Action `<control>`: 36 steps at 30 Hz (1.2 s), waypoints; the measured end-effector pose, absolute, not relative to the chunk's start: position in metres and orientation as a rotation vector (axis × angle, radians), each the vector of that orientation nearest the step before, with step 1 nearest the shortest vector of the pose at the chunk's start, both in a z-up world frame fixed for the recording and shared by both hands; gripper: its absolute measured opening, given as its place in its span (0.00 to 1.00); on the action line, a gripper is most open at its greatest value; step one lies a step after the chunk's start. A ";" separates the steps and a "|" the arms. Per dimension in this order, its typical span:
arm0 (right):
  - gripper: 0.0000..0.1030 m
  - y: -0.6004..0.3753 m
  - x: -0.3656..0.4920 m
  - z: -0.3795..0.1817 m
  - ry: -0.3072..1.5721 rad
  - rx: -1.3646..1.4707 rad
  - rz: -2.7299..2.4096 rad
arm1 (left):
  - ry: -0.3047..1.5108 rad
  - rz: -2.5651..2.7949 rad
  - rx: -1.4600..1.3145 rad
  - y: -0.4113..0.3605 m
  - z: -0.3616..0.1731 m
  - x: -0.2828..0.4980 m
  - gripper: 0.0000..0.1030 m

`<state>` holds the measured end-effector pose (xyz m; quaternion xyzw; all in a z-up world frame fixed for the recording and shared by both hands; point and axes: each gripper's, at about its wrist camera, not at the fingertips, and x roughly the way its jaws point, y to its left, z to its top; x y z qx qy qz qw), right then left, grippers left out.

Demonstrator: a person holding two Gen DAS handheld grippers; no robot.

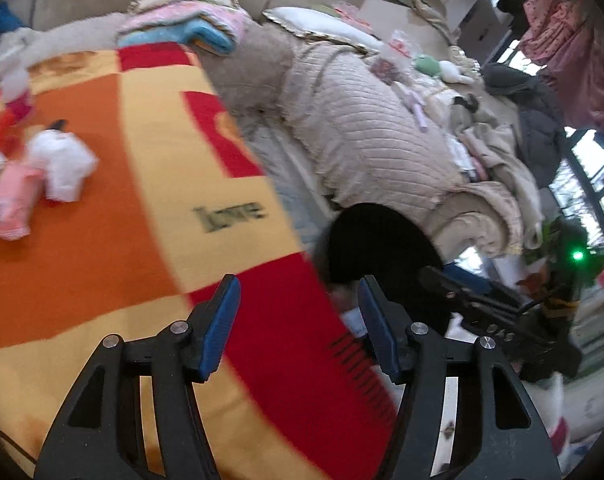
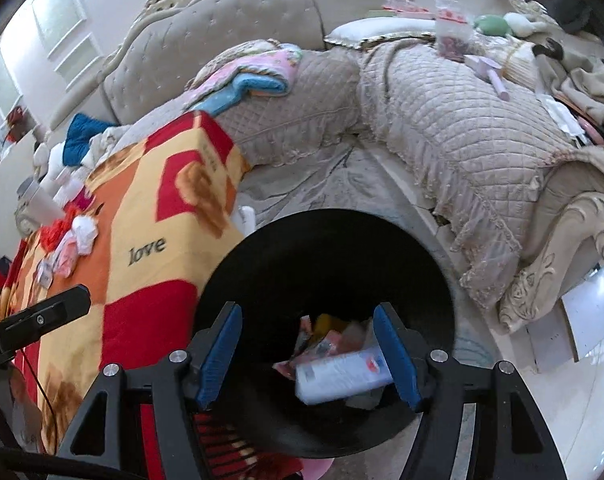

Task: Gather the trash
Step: 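Open both tools to drop the boxes into the bin, then move both empty tools back over the blanket toward the green cracker packet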

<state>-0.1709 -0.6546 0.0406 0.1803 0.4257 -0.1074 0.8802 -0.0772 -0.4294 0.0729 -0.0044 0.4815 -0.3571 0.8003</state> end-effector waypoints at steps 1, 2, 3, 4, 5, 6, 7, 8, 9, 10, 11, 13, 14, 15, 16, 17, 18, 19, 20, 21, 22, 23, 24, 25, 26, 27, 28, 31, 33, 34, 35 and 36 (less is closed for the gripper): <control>0.64 -0.649 -0.169 0.040 0.891 0.370 -0.215 | 1.029 -0.752 -0.002 -0.423 0.072 -0.078 0.58; 0.64 -0.642 -0.167 0.041 0.894 0.363 -0.203 | 1.023 -0.737 0.004 -0.416 0.071 -0.079 0.58; 0.64 -0.638 -0.166 0.040 0.895 0.360 -0.194 | 1.015 -0.720 0.009 -0.408 0.071 -0.079 0.58; 0.64 -0.631 -0.164 0.040 0.897 0.356 -0.183 | 1.006 -0.701 0.017 -0.399 0.072 -0.080 0.58; 0.64 -0.619 -0.160 0.039 0.904 0.346 -0.161 | 0.999 -0.687 0.025 -0.392 0.071 -0.081 0.58; 0.64 -0.619 -0.160 0.039 0.904 0.346 -0.161 | 0.992 -0.673 0.033 -0.385 0.072 -0.082 0.58; 0.64 -0.612 -0.158 0.038 0.908 0.339 -0.151 | 0.983 -0.659 0.042 -0.376 0.071 -0.083 0.58; 0.64 -0.604 -0.155 0.038 0.914 0.328 -0.137 | 0.976 -0.648 0.048 -0.368 0.071 -0.083 0.58; 0.64 -0.597 -0.153 0.038 0.919 0.319 -0.127 | 0.970 -0.635 0.052 -0.361 0.071 -0.084 0.58; 0.64 -0.591 -0.151 0.038 0.923 0.312 -0.117 | 0.965 -0.621 0.056 -0.353 0.071 -0.084 0.58; 0.64 -0.583 -0.149 0.038 0.926 0.305 -0.104 | 0.963 -0.607 0.057 -0.344 0.071 -0.085 0.58; 0.65 -0.568 -0.143 0.039 0.934 0.288 -0.078 | 0.959 -0.583 0.055 -0.330 0.070 -0.082 0.58; 0.65 -0.562 -0.141 0.039 0.938 0.279 -0.067 | 0.957 -0.571 0.053 -0.322 0.069 -0.080 0.58; 0.65 -0.555 -0.138 0.040 0.942 0.269 -0.056 | 0.955 -0.555 0.046 -0.312 0.068 -0.077 0.58; 0.66 -0.547 -0.135 0.040 0.946 0.260 -0.045 | 0.954 -0.544 0.038 -0.306 0.067 -0.075 0.58; 0.66 -0.536 -0.131 0.042 0.952 0.245 -0.029 | 0.955 -0.533 0.024 -0.299 0.067 -0.072 0.58; 0.66 -0.536 -0.131 0.042 0.952 0.245 -0.029 | 0.957 -0.525 0.010 -0.292 0.065 -0.068 0.58; 0.66 -0.531 -0.129 0.043 0.955 0.237 -0.022 | 0.961 -0.516 -0.002 -0.285 0.063 -0.063 0.58; 0.66 -0.524 -0.127 0.044 0.956 0.226 -0.014 | 0.963 -0.508 -0.013 -0.279 0.062 -0.058 0.58; 0.66 -0.515 -0.124 0.047 0.957 0.212 -0.002 | 0.962 -0.500 -0.025 -0.274 0.060 -0.052 0.58; 0.66 -0.515 -0.124 0.047 0.957 0.212 -0.002 | 0.958 -0.495 -0.037 -0.269 0.060 -0.048 0.58; 0.66 -0.510 -0.123 0.048 0.957 0.205 0.003 | 0.952 -0.492 -0.055 -0.264 0.060 -0.042 0.58; 0.67 -0.506 -0.121 0.049 0.957 0.198 0.007 | 0.948 -0.487 -0.068 -0.261 0.061 -0.036 0.58; 0.67 -0.502 -0.120 0.050 0.957 0.191 0.010 | 0.945 -0.475 -0.086 -0.255 0.060 -0.029 0.58; 0.67 -0.500 -0.118 0.051 0.958 0.187 0.011 | 0.944 -0.464 -0.106 -0.250 0.059 -0.021 0.58; 0.68 -0.497 -0.117 0.052 0.960 0.182 0.012 | 0.944 -0.458 -0.123 -0.247 0.058 -0.016 0.58; 0.68 -0.491 -0.114 0.052 0.964 0.177 0.015 | 0.947 -0.451 -0.145 -0.242 0.056 -0.008 0.58; 0.68 -0.488 -0.110 0.051 0.969 0.175 0.017 | 0.963 -0.450 -0.197 -0.236 0.050 0.013 0.58; 0.68 -0.484 -0.107 0.050 0.974 0.172 0.020 | 0.975 -0.451 -0.207 -0.236 0.045 0.022 0.58; 0.68 -0.482 -0.105 0.050 0.976 0.170 0.023 | 0.988 -0.452 -0.209 -0.237 0.041 0.026 0.58; 0.68 -0.480 -0.104 0.050 0.977 0.169 0.026 | 1.001 -0.464 -0.213 -0.238 0.038 0.027 0.58; 0.68 -0.478 -0.104 0.050 0.977 0.166 0.030 | 1.020 -0.488 -0.214 -0.240 0.034 0.029 0.58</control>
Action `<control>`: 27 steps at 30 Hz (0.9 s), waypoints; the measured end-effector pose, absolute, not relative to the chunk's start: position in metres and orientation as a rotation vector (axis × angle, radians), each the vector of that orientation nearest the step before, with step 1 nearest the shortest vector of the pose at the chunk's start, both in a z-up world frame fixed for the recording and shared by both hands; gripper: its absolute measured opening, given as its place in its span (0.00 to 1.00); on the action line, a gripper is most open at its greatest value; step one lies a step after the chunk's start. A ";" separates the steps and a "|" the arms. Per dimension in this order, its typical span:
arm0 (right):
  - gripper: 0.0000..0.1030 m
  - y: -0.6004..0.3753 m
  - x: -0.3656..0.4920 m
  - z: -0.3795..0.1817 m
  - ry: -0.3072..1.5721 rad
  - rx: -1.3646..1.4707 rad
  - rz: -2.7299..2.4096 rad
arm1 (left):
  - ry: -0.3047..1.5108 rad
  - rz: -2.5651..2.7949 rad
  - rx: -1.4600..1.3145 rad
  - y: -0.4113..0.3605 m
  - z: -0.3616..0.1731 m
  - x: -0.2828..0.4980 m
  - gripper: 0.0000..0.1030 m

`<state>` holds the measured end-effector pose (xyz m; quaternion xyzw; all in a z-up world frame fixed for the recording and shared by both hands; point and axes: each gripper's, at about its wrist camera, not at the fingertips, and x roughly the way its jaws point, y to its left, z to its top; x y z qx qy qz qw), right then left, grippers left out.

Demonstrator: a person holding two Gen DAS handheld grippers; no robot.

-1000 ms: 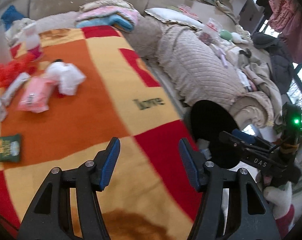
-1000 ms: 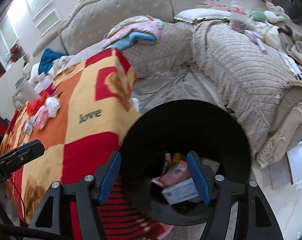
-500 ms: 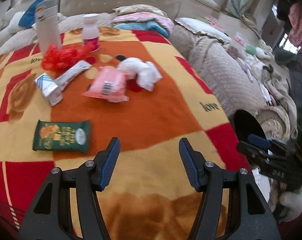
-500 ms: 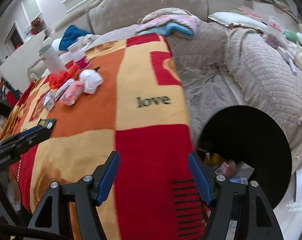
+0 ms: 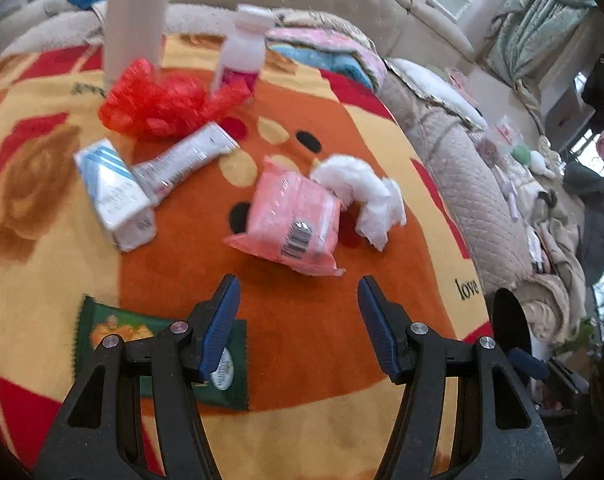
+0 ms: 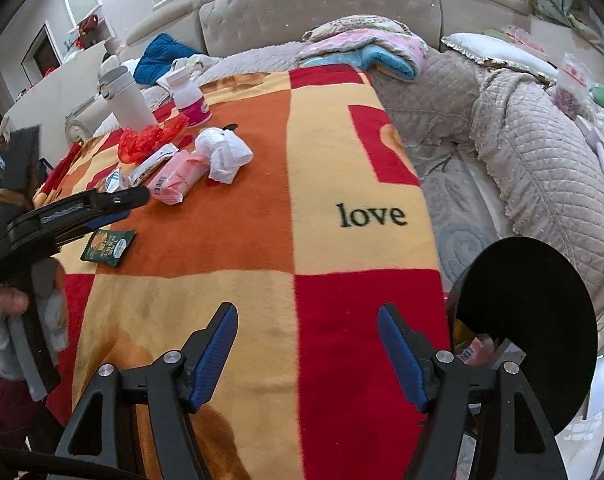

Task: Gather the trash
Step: 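Move both empty tools back over the blanket toward the green cracker packet, then grasp the green cracker packet with the left tool while the right tool grasps the pink wipe packet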

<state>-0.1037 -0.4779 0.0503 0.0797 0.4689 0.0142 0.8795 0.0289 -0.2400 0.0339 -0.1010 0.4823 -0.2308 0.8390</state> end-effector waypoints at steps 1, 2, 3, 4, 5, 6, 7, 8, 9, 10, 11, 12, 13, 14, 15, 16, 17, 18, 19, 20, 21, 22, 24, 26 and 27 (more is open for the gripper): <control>0.68 -0.476 -0.103 0.050 0.978 0.164 0.033 | 1.033 -0.499 -0.210 -0.240 0.031 0.029 0.58; 0.68 -0.475 -0.103 0.050 0.979 0.161 0.035 | 1.046 -0.505 -0.203 -0.240 0.028 0.028 0.58; 0.68 -0.475 -0.103 0.050 0.979 0.160 0.036 | 1.058 -0.511 -0.197 -0.240 0.026 0.027 0.58; 0.68 -0.475 -0.102 0.050 0.980 0.159 0.036 | 1.067 -0.523 -0.193 -0.238 0.024 0.025 0.58; 0.68 -0.475 -0.102 0.050 0.982 0.159 0.034 | 1.072 -0.537 -0.191 -0.236 0.024 0.022 0.58; 0.68 -0.475 -0.102 0.051 0.982 0.161 0.033 | 1.081 -0.558 -0.191 -0.232 0.024 0.018 0.58; 0.68 -0.475 -0.103 0.052 0.980 0.164 0.033 | 1.095 -0.576 -0.191 -0.229 0.024 0.015 0.58; 0.68 -0.475 -0.103 0.053 0.976 0.166 0.034 | 1.117 -0.599 -0.186 -0.224 0.023 0.011 0.58; 0.68 -0.475 -0.104 0.054 0.972 0.168 0.035 | 1.126 -0.613 -0.180 -0.221 0.023 0.007 0.58; 0.69 -0.475 -0.105 0.055 0.968 0.170 0.037 | 1.129 -0.623 -0.170 -0.216 0.024 0.003 0.58; 0.69 -0.475 -0.105 0.056 0.966 0.173 0.041 | 1.135 -0.622 -0.160 -0.210 0.025 -0.001 0.58; 0.69 -0.473 -0.105 0.057 0.963 0.176 0.049 | 1.143 -0.618 -0.154 -0.203 0.026 -0.004 0.58; 0.70 -0.471 -0.105 0.057 0.961 0.178 0.057 | 1.144 -0.614 -0.156 -0.195 0.027 -0.008 0.58; 0.70 -0.471 -0.105 0.057 0.961 0.178 0.057 | 1.140 -0.607 -0.161 -0.186 0.029 -0.012 0.58; 0.70 -0.468 -0.105 0.057 0.962 0.179 0.068 | 1.138 -0.603 -0.162 -0.179 0.030 -0.015 0.58; 0.70 -0.465 -0.104 0.056 0.965 0.178 0.076 | 1.139 -0.597 -0.159 -0.171 0.031 -0.019 0.58; 0.70 -0.460 -0.103 0.054 0.970 0.172 0.087 | 1.140 -0.588 -0.154 -0.165 0.032 -0.021 0.58; 0.70 -0.457 -0.102 0.053 0.974 0.169 0.094 | 1.138 -0.571 -0.149 -0.157 0.033 -0.024 0.58; 0.70 -0.453 -0.101 0.051 0.977 0.165 0.105 | 1.134 -0.546 -0.148 -0.148 0.034 -0.026 0.58; 0.70 -0.448 -0.099 0.050 0.980 0.162 0.119 | 1.130 -0.526 -0.150 -0.141 0.035 -0.026 0.58; 0.70 -0.443 -0.097 0.048 0.983 0.161 0.131 | 1.123 -0.510 -0.155 -0.134 0.036 -0.027 0.58; 0.70 -0.438 -0.095 0.047 0.985 0.159 0.143 | 1.110 -0.498 -0.161 -0.128 0.039 -0.027 0.58; 0.70 -0.428 -0.089 0.045 0.985 0.160 0.165 | 1.069 -0.474 -0.154 -0.121 0.046 -0.028 0.58; 0.70 -0.416 -0.078 0.044 0.984 0.170 0.191 | 1.034 -0.463 -0.132 -0.121 0.050 -0.027 0.59; 0.70 -0.410 -0.072 0.045 0.983 0.178 0.203 | 1.024 -0.459 -0.119 -0.122 0.051 -0.026 0.63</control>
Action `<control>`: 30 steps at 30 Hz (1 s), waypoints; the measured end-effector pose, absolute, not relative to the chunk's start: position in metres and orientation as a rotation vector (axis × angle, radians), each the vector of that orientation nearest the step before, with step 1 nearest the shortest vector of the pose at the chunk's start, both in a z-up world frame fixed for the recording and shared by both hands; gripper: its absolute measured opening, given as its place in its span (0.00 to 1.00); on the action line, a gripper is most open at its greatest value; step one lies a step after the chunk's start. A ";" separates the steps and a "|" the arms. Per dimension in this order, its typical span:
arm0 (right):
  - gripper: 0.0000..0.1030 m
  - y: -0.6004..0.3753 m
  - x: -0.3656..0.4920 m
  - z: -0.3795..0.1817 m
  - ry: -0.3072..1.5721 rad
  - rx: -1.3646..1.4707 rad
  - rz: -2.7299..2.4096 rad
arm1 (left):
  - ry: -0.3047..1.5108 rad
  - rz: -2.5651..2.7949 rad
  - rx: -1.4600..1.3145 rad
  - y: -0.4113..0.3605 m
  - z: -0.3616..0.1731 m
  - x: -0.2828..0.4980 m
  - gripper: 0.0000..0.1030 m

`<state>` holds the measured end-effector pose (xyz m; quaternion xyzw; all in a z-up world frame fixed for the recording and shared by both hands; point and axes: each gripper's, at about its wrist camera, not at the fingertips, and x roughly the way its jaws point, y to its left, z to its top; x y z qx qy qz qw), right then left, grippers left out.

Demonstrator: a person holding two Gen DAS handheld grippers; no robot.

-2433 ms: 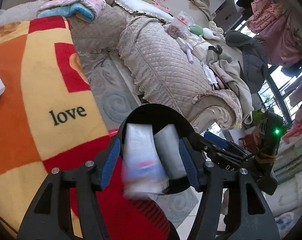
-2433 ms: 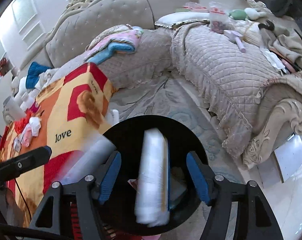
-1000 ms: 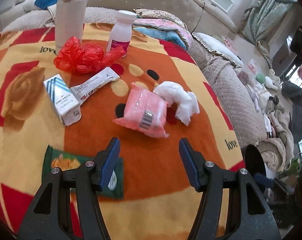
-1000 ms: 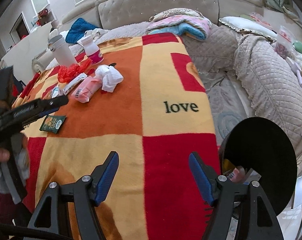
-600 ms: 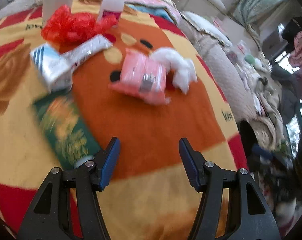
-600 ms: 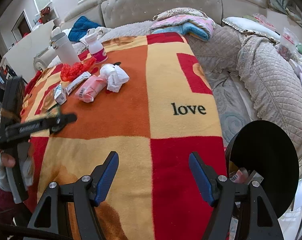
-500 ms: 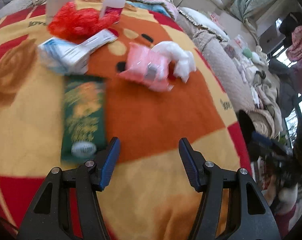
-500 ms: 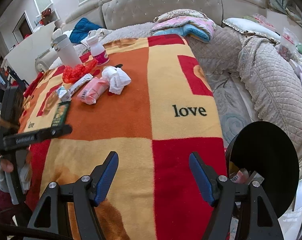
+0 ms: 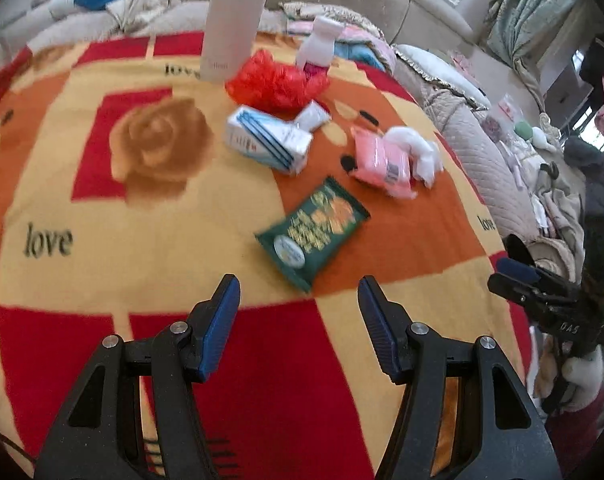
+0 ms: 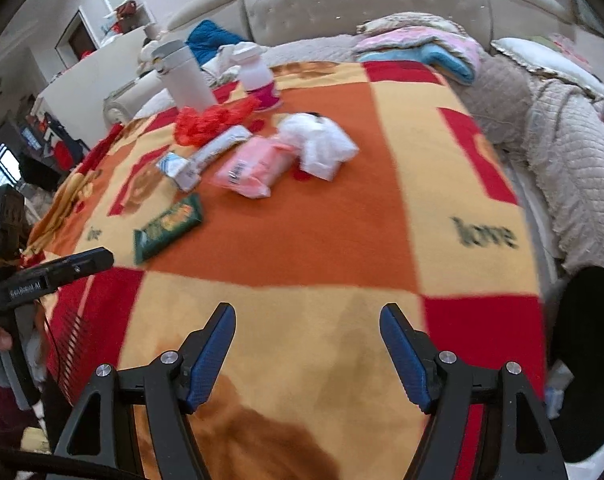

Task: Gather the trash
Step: 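Grasp the green cracker packet with the left tool while the right tool grasps the pink wipe packet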

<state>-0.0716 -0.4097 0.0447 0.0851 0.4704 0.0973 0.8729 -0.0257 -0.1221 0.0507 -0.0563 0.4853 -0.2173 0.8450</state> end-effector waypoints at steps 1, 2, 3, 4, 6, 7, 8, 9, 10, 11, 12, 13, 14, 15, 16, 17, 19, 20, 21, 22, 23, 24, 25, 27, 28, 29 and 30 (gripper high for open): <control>0.70 -0.404 -0.066 0.046 0.979 0.185 0.215 | 1.019 -0.455 -0.110 -0.124 0.050 -0.022 0.64; 0.70 -0.397 -0.057 0.049 0.971 0.191 0.229 | 1.012 -0.451 -0.101 -0.126 0.049 -0.019 0.66; 0.70 -0.391 -0.049 0.051 0.963 0.195 0.237 | 1.010 -0.449 -0.089 -0.127 0.046 -0.016 0.66; 0.70 -0.387 -0.042 0.054 0.955 0.198 0.242 | 1.010 -0.449 -0.078 -0.130 0.044 -0.013 0.66; 0.70 -0.377 -0.022 0.057 0.945 0.206 0.241 | 1.004 -0.454 -0.042 -0.137 0.040 -0.007 0.66; 0.70 -0.373 -0.012 0.058 0.947 0.209 0.236 | 0.999 -0.456 -0.025 -0.140 0.039 -0.005 0.66; 0.70 -0.371 -0.005 0.059 0.950 0.213 0.231 | 0.994 -0.461 -0.004 -0.144 0.038 -0.002 0.66; 0.70 -0.370 0.002 0.059 0.952 0.224 0.226 | 0.993 -0.473 0.027 -0.149 0.035 0.001 0.66; 0.70 -0.370 0.007 0.060 0.952 0.235 0.222 | 0.995 -0.480 0.046 -0.153 0.034 0.003 0.66; 0.71 -0.373 0.011 0.061 0.951 0.253 0.212 | 0.997 -0.487 0.065 -0.157 0.032 0.006 0.66; 0.72 -0.375 0.013 0.060 0.952 0.258 0.206 | 0.996 -0.496 0.081 -0.161 0.030 0.010 0.66; 0.75 -0.375 0.013 0.060 0.952 0.258 0.206 | 0.998 -0.498 0.089 -0.163 0.028 0.014 0.66; 0.76 -0.377 0.014 0.059 0.954 0.262 0.199 | 1.005 -0.499 0.097 -0.166 0.026 0.018 0.66; 0.77 -0.379 0.014 0.057 0.957 0.265 0.195 | 1.015 -0.500 0.106 -0.170 0.022 0.022 0.66; 0.77 -0.380 0.016 0.055 0.966 0.270 0.196 | 1.026 -0.503 0.112 -0.173 0.019 0.027 0.66; 0.77 -0.380 0.018 0.053 0.973 0.273 0.197 | 1.023 -0.504 0.121 -0.176 0.017 0.029 0.66; 0.77 -0.378 0.023 0.048 0.986 0.282 0.200 | 1.011 -0.495 0.142 -0.180 0.017 0.028 0.65; 0.77 -0.376 0.026 0.047 0.989 0.282 0.200 | 1.010 -0.490 0.145 -0.180 0.017 0.027 0.63; 0.77 -0.374 0.029 0.046 0.990 0.281 0.202 | 1.011 -0.481 0.135 -0.177 0.018 0.025 0.53; 0.77 -0.370 0.033 0.045 0.992 0.277 0.202 | 1.011 -0.474 0.124 -0.175 0.019 0.024 0.46; 0.77 -0.365 0.038 0.043 0.994 0.270 0.199 | 1.016 -0.468 0.110 -0.171 0.020 0.023 0.42; 0.77 -0.362 0.042 0.042 0.995 0.265 0.195 | 1.025 -0.459 0.089 -0.165 0.020 0.022 0.41; 0.77 -0.357 0.048 0.040 0.995 0.259 0.189 | 1.036 -0.444 0.057 -0.157 0.021 0.021 0.40; 0.77 -0.350 0.060 0.037 0.998 0.247 0.173 | 1.037 -0.424 0.018 -0.144 0.023 0.016 0.40; 0.77 -0.347 0.066 0.034 1.002 0.237 0.153 | 1.036 -0.418 0.006 -0.139 0.024 0.013 0.40; 0.77 -0.344 0.073 0.030 1.008 0.228 0.131 | 1.034 -0.412 -0.003 -0.135 0.024 0.010 0.39; 0.77 -0.342 0.080 0.025 1.017 0.225 0.115 | 1.031 -0.404 -0.014 -0.131 0.025 0.007 0.39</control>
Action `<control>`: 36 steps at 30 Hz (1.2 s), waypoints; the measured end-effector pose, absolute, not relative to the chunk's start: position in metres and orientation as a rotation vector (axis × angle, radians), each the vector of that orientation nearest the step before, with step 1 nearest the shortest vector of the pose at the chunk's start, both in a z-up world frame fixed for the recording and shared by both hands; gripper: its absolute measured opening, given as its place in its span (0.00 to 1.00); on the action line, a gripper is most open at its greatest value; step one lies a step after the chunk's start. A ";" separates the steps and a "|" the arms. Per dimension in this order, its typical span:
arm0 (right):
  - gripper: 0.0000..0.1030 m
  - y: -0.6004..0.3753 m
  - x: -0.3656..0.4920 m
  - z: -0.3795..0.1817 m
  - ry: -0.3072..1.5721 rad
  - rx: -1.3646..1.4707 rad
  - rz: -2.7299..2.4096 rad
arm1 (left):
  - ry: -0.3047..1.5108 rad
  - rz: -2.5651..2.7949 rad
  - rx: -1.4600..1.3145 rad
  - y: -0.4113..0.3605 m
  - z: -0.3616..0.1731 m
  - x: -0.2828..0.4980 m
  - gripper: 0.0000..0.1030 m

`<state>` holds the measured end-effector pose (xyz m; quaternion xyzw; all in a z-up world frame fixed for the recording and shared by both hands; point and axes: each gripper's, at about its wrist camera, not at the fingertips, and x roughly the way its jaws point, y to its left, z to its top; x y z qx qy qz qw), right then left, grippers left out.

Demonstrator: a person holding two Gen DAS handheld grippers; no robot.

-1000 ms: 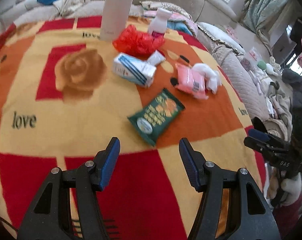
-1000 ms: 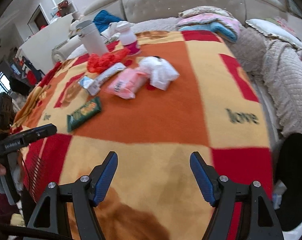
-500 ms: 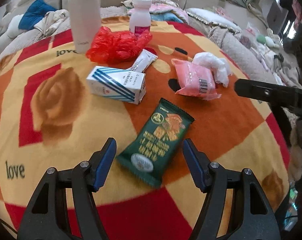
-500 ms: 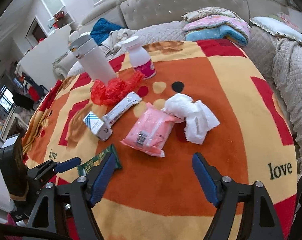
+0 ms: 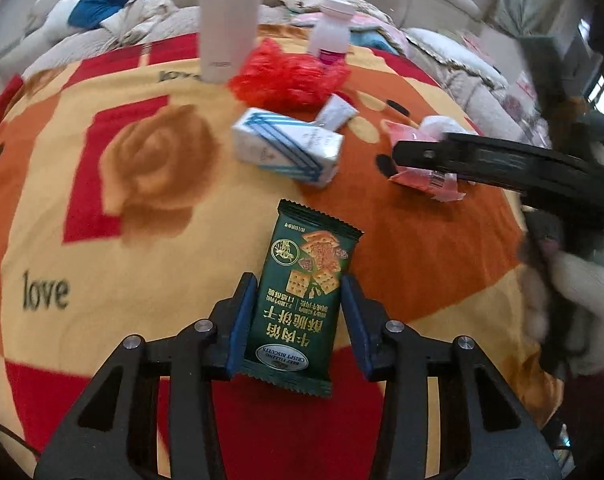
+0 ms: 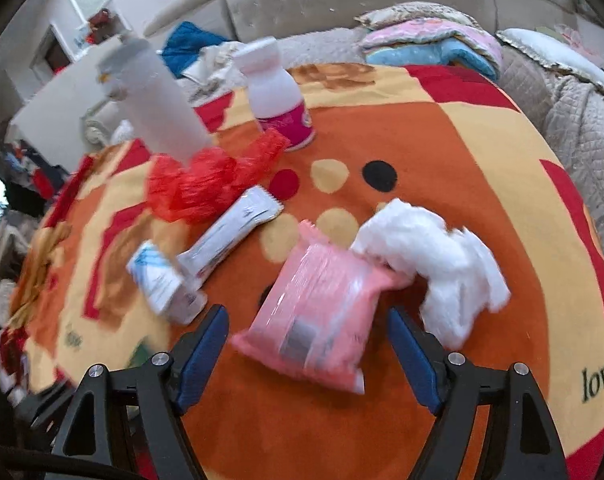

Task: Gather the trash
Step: 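Grasp the green cracker packet with the left tool while the right tool grasps the pink wipe packet, then lift both packets and carry them toward the black bin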

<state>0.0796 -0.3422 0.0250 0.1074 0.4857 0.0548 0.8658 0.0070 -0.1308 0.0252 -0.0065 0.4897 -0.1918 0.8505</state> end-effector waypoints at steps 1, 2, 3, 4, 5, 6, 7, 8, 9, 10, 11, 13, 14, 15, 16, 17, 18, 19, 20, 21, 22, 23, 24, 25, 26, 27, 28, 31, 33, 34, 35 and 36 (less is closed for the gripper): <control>0.76 -0.342 0.084 0.020 1.029 0.229 0.110 | 1.027 -0.396 -0.029 -0.126 0.026 0.004 0.39; 0.71 -0.341 0.085 0.018 1.014 0.219 0.102 | 1.025 -0.390 -0.043 -0.121 0.027 0.001 0.39; 0.58 -0.342 0.080 0.021 1.001 0.195 0.104 | 1.023 -0.385 -0.055 -0.117 0.028 -0.002 0.39; 0.55 -0.342 0.080 0.021 1.001 0.195 0.104 | 1.020 -0.380 -0.063 -0.114 0.028 -0.004 0.39; 0.55 -0.344 0.076 0.022 1.003 0.200 0.124 | 1.016 -0.374 -0.076 -0.110 0.029 -0.007 0.39; 0.55 -0.345 0.072 0.023 1.009 0.205 0.140 | 1.014 -0.371 -0.084 -0.109 0.030 -0.008 0.39; 0.55 -0.347 0.064 0.023 1.017 0.201 0.157 | 1.011 -0.369 -0.095 -0.107 0.031 -0.011 0.39; 0.55 -0.347 0.056 0.025 1.020 0.188 0.173 | 1.008 -0.368 -0.102 -0.106 0.032 -0.013 0.39; 0.55 -0.346 0.049 0.026 1.020 0.180 0.187 | 1.006 -0.366 -0.106 -0.106 0.033 -0.016 0.39; 0.54 -0.345 0.040 0.028 1.020 0.176 0.205 | 1.004 -0.363 -0.110 -0.106 0.033 -0.019 0.39; 0.54 -0.347 0.027 0.030 1.019 0.173 0.226 | 1.002 -0.362 -0.114 -0.106 0.034 -0.021 0.39; 0.54 -0.348 0.009 0.032 1.022 0.165 0.251 | 1.000 -0.363 -0.119 -0.107 0.035 -0.027 0.39; 0.54 -0.348 0.000 0.032 1.022 0.163 0.261 | 1.000 -0.362 -0.121 -0.108 0.036 -0.029 0.39; 0.54 -0.350 -0.010 0.033 1.022 0.163 0.269 | 1.001 -0.361 -0.123 -0.109 0.036 -0.032 0.39; 0.54 -0.353 -0.020 0.033 1.020 0.164 0.273 | 1.002 -0.361 -0.125 -0.111 0.037 -0.036 0.39; 0.54 -0.355 -0.029 0.034 1.019 0.164 0.277 | 1.002 -0.361 -0.125 -0.113 0.037 -0.039 0.39; 0.54 -0.356 -0.036 0.034 1.017 0.163 0.280 | 1.002 -0.363 -0.124 -0.116 0.038 -0.043 0.39; 0.54 -0.358 -0.044 0.034 1.015 0.161 0.282 | 1.000 -0.366 -0.125 -0.117 0.039 -0.047 0.39; 0.54 -0.360 -0.053 0.034 1.015 0.157 0.283 | 0.998 -0.370 -0.124 -0.120 0.039 -0.050 0.39; 0.54 -0.361 -0.058 0.034 1.016 0.154 0.283 | 0.997 -0.374 -0.123 -0.122 0.040 -0.053 0.39; 0.54 -0.362 -0.064 0.034 1.014 0.152 0.282 | 0.997 -0.379 -0.122 -0.125 0.041 -0.056 0.39; 0.54 -0.364 -0.072 0.035 1.008 0.149 0.280 | 0.996 -0.385 -0.120 -0.128 0.042 -0.059 0.39; 0.54 -0.366 -0.077 0.035 1.005 0.146 0.278 | 0.995 -0.389 -0.120 -0.131 0.043 -0.061 0.38; 0.54 -0.369 -0.082 0.036 1.004 0.146 0.274 | 0.995 -0.396 -0.119 -0.134 0.044 -0.063 0.38; 0.54 -0.373 -0.088 0.038 1.000 0.152 0.270 | 0.994 -0.403 -0.119 -0.138 0.045 -0.065 0.38; 0.54 -0.376 -0.092 0.039 0.996 0.157 0.265 | 0.993 -0.408 -0.119 -0.141 0.046 -0.066 0.38; 0.54 -0.380 -0.096 0.040 0.990 0.164 0.257 | 0.990 -0.414 -0.117 -0.145 0.048 -0.068 0.38; 0.54 -0.397 -0.106 0.045 0.973 0.188 0.232 | 0.980 -0.437 -0.112 -0.158 0.054 -0.072 0.38; 0.54 -0.408 -0.111 0.048 0.965 0.202 0.215 | 0.977 -0.452 -0.106 -0.166 0.056 -0.074 0.38; 0.54 -0.413 -0.113 0.049 0.961 0.206 0.206 | 0.979 -0.464 -0.107 -0.171 0.058 -0.075 0.38; 0.53 -0.417 -0.115 0.050 0.958 0.209 0.198 | 0.981 -0.473 -0.111 -0.174 0.058 -0.076 0.38; 0.50 -0.422 -0.118 0.051 0.953 0.214 0.189 | 0.983 -0.483 -0.115 -0.177 0.059 -0.076 0.38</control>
